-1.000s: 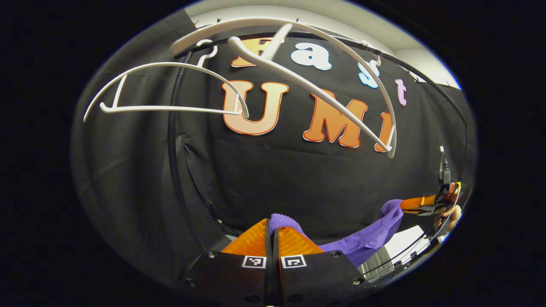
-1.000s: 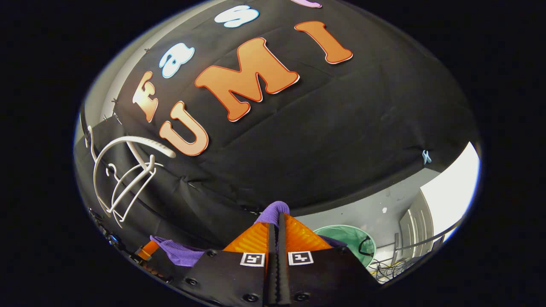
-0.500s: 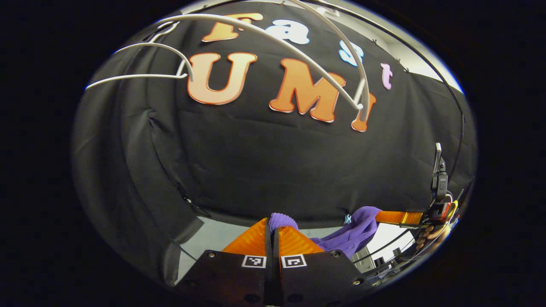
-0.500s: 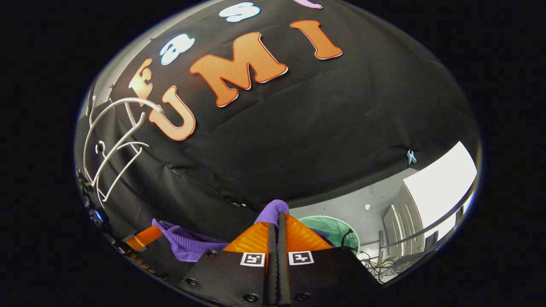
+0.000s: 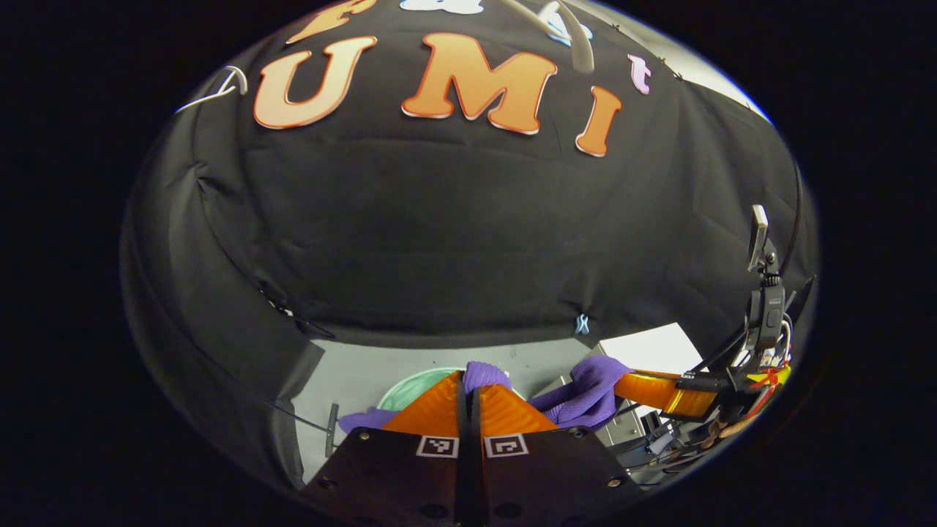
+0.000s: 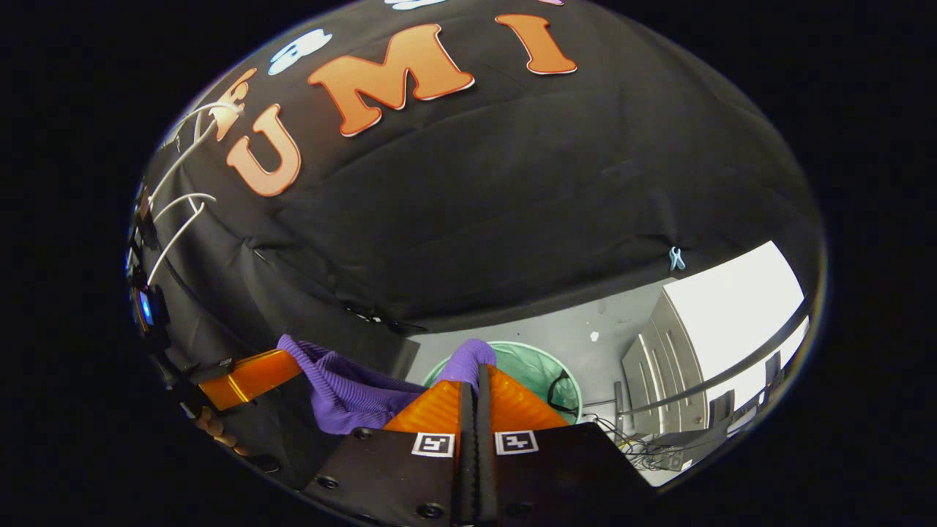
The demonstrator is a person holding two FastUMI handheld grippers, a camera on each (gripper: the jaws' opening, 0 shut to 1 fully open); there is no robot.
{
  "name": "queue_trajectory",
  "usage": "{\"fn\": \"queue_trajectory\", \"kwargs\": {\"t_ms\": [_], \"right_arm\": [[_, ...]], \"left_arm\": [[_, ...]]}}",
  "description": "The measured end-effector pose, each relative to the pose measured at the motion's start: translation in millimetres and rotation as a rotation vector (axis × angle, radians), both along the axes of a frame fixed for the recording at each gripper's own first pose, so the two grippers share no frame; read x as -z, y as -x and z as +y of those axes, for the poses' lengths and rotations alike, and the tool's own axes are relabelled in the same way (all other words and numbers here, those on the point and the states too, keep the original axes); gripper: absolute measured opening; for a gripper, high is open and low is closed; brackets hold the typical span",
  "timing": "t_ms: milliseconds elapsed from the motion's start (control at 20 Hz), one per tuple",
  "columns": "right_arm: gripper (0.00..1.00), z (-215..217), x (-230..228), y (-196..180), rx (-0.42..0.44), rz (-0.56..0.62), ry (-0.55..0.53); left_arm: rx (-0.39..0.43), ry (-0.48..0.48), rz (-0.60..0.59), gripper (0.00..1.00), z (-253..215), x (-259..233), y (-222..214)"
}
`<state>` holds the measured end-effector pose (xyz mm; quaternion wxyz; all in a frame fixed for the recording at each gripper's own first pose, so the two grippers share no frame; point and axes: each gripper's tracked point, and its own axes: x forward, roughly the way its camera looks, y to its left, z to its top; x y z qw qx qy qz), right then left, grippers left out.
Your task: Grasp the clothes on the hanger with both hands and then place them into the laundry hamper below.
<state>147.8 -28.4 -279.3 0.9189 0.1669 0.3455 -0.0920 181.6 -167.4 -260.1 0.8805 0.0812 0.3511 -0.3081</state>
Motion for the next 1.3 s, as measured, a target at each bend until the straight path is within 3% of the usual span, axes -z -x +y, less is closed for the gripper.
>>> {"fn": "queue_trajectory", "kwargs": {"t_ms": [100, 700, 850, 900, 950, 1000, 1050, 1100, 1150, 1200, 1300], "right_arm": [[0.07, -3.7, 14.2, 3.5, 0.012, 0.031, 0.007], [0.08, -1.6, 92.6, 35.1, 0.098, 0.206, 0.010], [0.12, 2.6, 92.0, 39.5, 0.104, 0.207, -0.001], [0.25, 3.7, 86.1, 40.6, 0.095, 0.204, 0.012], [0.30, 1.4, 81.6, 43.6, 0.084, 0.195, 0.034], [0.30, 0.0, 74.5, 44.8, 0.077, 0.187, 0.057], [0.34, 2.0, 68.1, 45.5, 0.071, 0.182, 0.069], [0.31, 1.0, 65.8, 47.5, 0.074, 0.179, 0.077], [0.44, -2.5, 63.0, 53.8, 0.081, 0.174, 0.086], [0.32, -4.6, 59.2, 58.2, 0.088, 0.173, 0.090], [0.51, -6.5, 48.5, 63.0, 0.098, 0.151, 0.100]], "left_arm": [[-0.005, -0.025, 0.089, 0.00, -8.1, 21.2, 7.5], [0.010, -0.257, 0.180, 0.01, 1.1, 113.7, 13.2], [0.012, -0.307, 0.221, 0.05, 6.8, 128.4, 29.4], [0.013, -0.320, 0.233, 0.06, 8.3, 133.5, 35.8], [0.008, -0.336, 0.235, 0.11, 11.8, 135.1, 39.5], [0.008, -0.341, 0.239, 0.07, 13.3, 138.3, 42.5], [0.008, -0.343, 0.247, 0.27, 14.3, 139.0, 45.9], [0.007, -0.340, 0.250, 0.41, 14.9, 136.7, 49.8], [0.003, -0.336, 0.247, 0.56, 16.4, 133.7, 51.3], [-0.011, -0.328, 0.237, 0.71, 18.0, 128.4, 51.0], [-0.031, -0.311, 0.208, 1.00, 22.6, 115.7, 46.3]]}}
